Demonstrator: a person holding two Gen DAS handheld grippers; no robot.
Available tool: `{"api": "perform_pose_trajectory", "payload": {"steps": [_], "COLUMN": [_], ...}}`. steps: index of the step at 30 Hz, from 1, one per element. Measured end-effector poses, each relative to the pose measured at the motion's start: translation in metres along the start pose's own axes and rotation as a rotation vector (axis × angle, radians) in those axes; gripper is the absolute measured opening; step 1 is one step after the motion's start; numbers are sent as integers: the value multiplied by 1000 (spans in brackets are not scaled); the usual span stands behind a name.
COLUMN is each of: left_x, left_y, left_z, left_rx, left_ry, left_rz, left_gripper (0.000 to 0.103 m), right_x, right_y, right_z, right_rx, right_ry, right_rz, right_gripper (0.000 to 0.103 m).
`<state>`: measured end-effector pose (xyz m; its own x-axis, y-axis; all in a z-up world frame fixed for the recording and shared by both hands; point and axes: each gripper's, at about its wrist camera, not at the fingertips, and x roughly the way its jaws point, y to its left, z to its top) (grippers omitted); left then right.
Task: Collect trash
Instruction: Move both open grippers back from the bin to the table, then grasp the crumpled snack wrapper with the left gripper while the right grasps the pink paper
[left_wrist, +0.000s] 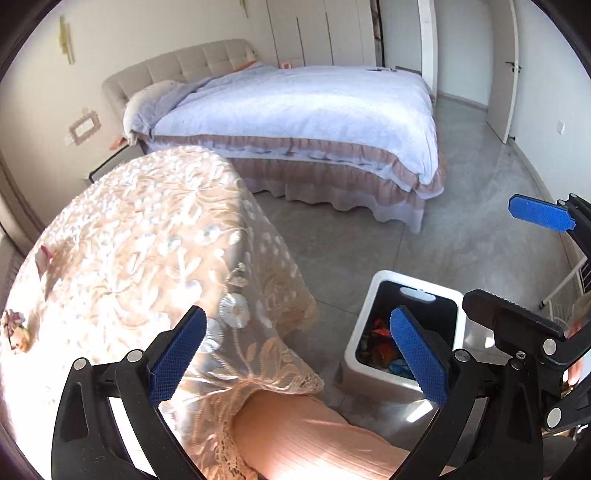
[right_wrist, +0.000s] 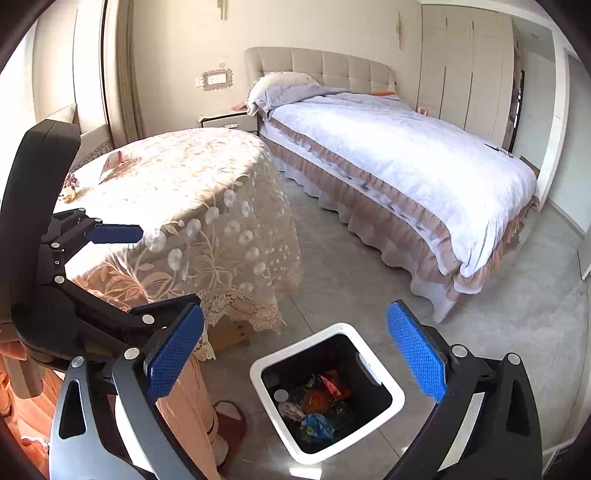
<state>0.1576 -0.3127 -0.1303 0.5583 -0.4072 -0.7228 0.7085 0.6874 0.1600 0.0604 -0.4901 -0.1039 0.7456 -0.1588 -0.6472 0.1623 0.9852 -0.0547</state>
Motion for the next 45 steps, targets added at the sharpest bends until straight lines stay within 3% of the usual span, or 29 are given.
{"api": "perform_pose_trajectory", "payload": {"steps": [8,16,23,30,42,45], "left_x": [-36,-66,-74,-60,-7,5], "left_y": [80,156,219,287,392,413], "left_z": [-13,-31,-46,-56,-62,-65], "left_rx": [-113,-254,-356,-473,-687,-764], "left_ry": [-65,-91,-82,-36,69,93], "left_rz": [183,293,392,443,452,421], "left_gripper": [98,98,98,98,98,98], "right_x": [5,17,38,82,179,199], "right_y": [68,142,203,248,313,324], "right_z": [50,93,118,151,205,217], "right_rx": [-103,-187,-245,-237,-242,-238], "right_ry": [-111,-175,-190,-117,16,47], "right_rz": [118,234,285,341,398,420], "right_gripper": [99,99,99,99,99,99]}}
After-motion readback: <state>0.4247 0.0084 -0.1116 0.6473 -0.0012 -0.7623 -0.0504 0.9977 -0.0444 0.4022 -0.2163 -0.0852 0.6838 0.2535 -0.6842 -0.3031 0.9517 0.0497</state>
